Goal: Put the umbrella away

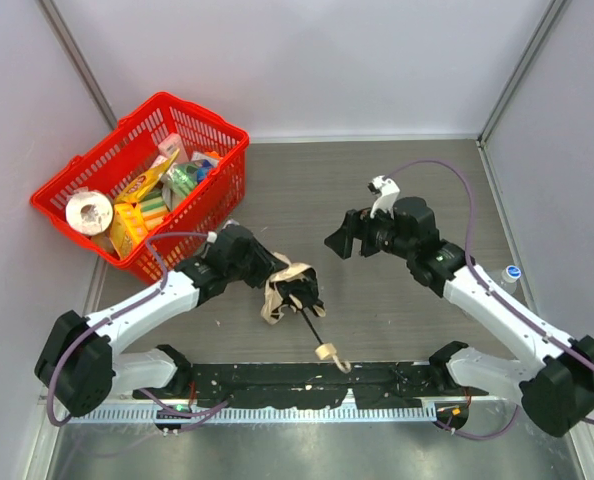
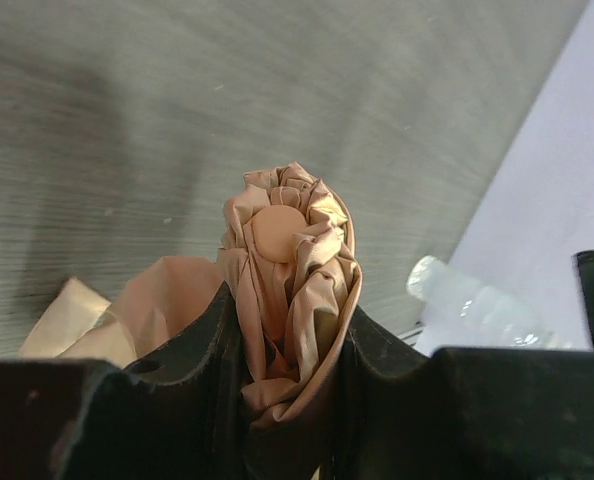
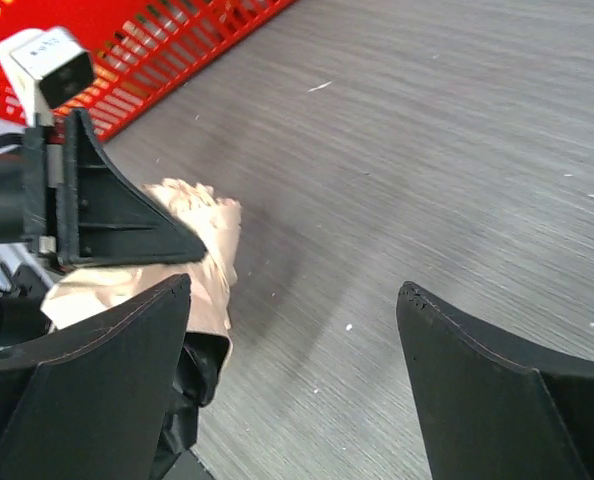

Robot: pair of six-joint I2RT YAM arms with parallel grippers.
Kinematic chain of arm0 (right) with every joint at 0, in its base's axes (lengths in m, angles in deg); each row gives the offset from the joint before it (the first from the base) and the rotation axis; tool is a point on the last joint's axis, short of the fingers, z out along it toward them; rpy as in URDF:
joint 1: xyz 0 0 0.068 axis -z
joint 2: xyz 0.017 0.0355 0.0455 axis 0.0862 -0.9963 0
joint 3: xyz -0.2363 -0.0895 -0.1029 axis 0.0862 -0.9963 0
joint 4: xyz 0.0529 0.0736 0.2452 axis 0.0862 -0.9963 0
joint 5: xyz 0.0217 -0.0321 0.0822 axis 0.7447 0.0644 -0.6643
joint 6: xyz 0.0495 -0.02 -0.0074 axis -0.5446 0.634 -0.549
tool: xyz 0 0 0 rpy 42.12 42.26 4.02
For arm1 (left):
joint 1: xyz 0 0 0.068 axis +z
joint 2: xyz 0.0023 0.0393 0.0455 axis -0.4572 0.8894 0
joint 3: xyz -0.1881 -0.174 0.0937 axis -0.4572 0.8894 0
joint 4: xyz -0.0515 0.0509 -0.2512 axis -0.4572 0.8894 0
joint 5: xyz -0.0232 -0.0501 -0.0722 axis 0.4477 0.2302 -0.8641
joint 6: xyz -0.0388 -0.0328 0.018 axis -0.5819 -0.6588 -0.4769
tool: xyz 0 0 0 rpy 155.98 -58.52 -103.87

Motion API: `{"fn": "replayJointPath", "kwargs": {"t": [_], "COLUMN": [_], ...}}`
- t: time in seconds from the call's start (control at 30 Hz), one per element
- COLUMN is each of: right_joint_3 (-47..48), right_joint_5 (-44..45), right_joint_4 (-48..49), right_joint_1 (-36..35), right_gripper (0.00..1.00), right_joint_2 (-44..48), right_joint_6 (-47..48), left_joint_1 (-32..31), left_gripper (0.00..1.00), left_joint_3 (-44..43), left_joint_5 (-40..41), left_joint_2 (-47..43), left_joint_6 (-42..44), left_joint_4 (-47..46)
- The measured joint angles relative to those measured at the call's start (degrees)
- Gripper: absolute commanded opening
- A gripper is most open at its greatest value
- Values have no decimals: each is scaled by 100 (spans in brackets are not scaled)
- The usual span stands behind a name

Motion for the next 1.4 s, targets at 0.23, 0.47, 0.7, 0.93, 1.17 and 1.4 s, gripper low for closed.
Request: {"fn": "replayJointPath", "kwargs": {"t": [0.23,0.47,0.7,0.93,1.17,1.4], "right_joint_3": [50,50,55,223,817,1128], "right_joint_5": [-1812,-2671,-2114,-1040,267,1650], "right_joint_4": [785,1257,1268,1095,522,155], "right_joint_1": [168,-278,-1257,-1744,-2492,-3281], "right_gripper": [84,83,74,65,66,66], "right_joint_2": [-876,-1394,-1578,-1755,-2232,-2667], "right_joint_6": [-448,-822,-723,-608,-223,317], "left_joint_1": [-2,-2,-2,-24,-116,-140], "left_gripper": [0,0,0,0,0,0], "left_joint_3": [444,393,-13,-26,-208,-280], "left_joint_5": [-313,-339,-323,-219,59,260], "left_joint_2": [-15,20,245,267,374,461], "left_joint_6": [575,822,833,822,522,59], "left_joint_4": [-341,-415,-203,9,577,1139]}}
